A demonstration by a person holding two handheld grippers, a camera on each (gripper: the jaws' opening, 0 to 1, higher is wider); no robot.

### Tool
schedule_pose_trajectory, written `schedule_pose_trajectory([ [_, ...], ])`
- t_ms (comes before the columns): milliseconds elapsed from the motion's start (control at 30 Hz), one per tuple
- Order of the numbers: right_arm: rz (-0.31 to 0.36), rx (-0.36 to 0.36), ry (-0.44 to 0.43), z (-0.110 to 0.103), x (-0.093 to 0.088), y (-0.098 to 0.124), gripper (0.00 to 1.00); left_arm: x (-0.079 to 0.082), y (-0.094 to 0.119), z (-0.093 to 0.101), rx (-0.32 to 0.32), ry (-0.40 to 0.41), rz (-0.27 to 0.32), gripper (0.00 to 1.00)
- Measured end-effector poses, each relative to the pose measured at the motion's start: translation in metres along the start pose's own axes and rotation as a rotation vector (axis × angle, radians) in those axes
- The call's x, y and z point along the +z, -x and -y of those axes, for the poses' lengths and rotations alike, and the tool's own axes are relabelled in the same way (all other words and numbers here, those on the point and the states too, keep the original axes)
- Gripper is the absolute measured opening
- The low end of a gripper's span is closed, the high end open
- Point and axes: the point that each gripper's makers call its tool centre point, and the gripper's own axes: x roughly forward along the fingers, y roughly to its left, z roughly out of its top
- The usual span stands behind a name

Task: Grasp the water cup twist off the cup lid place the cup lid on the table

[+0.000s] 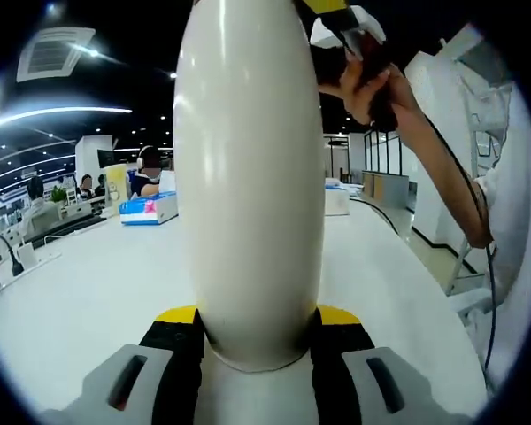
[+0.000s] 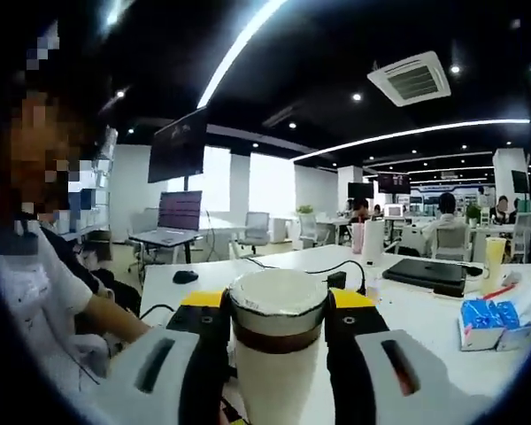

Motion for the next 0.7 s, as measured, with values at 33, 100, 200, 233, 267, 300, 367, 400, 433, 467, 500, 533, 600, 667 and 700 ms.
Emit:
schedule_pose_trajectory([
  [33, -0.002, 0.009, 0.007, -0.0009, 0.0000, -0.0002, 0.44, 0.0000, 0.0000, 0.0001, 0.000, 0.000, 0.000, 0.49],
  [100, -0.013, 0.030, 0.026, -0.0022, -0.0002, -0.0004, 0.44, 0.0000, 0.0000, 0.0001, 0.000, 0.000, 0.000, 0.49],
  [200, -0.028, 0.064, 0.043, -0.0027, 0.0000, -0.0015, 0.44, 0.0000, 0.0000, 0.0004, 0.000, 0.001, 0.000, 0.49],
  [233, -0.032, 0.093, 0.045, -0.0037, -0.0003, -0.0009, 0.44, 0.0000, 0.0000, 0.0004, 0.000, 0.001, 0.000, 0.49],
  [267, -0.032, 0.108, 0.037, -0.0027, -0.0005, -0.0006, 0.44, 0.0000, 0.0000, 0.0005, -0.001, 0.000, 0.000, 0.49],
  [300, -0.030, 0.124, 0.031, -0.0027, -0.0008, -0.0005, 0.44, 0.0000, 0.0000, 0.0005, -0.001, 0.001, 0.000, 0.49],
  [367, -0.021, 0.159, 0.029, -0.0037, -0.0010, 0.0006, 0.44, 0.0000, 0.0000, 0.0006, -0.001, 0.001, 0.000, 0.49],
  [400, -0.018, 0.172, 0.024, -0.0035, -0.0011, 0.0008, 0.44, 0.0000, 0.0000, 0.0006, -0.001, 0.001, 0.000, 0.49],
  [433, -0.014, 0.188, 0.028, -0.0040, -0.0009, 0.0011, 0.44, 0.0000, 0.0001, 0.0005, -0.001, 0.000, 0.000, 0.49],
  [467, -0.009, 0.205, 0.036, -0.0043, -0.0006, 0.0016, 0.44, 0.0001, 0.0001, 0.0005, -0.001, 0.000, 0.001, 0.49],
  [500, -0.008, 0.213, 0.036, -0.0038, -0.0008, 0.0017, 0.44, 0.0002, 0.0001, 0.0006, -0.002, 0.000, 0.001, 0.49],
  [533, -0.008, 0.227, 0.028, -0.0047, -0.0010, 0.0017, 0.44, 0.0003, 0.0001, 0.0006, -0.002, 0.000, 0.001, 0.49],
  [600, -0.009, 0.259, 0.036, -0.0062, -0.0012, 0.0016, 0.44, 0.0003, 0.0002, 0.0007, -0.002, 0.000, 0.001, 0.49],
  [667, -0.016, 0.283, 0.037, -0.0062, -0.0013, 0.0017, 0.44, 0.0004, 0.0002, 0.0007, -0.002, 0.001, 0.001, 0.49],
  [700, -0.021, 0.295, 0.038, -0.0061, -0.0013, 0.0015, 0.44, 0.0004, 0.0002, 0.0007, -0.002, 0.001, 0.001, 0.49],
])
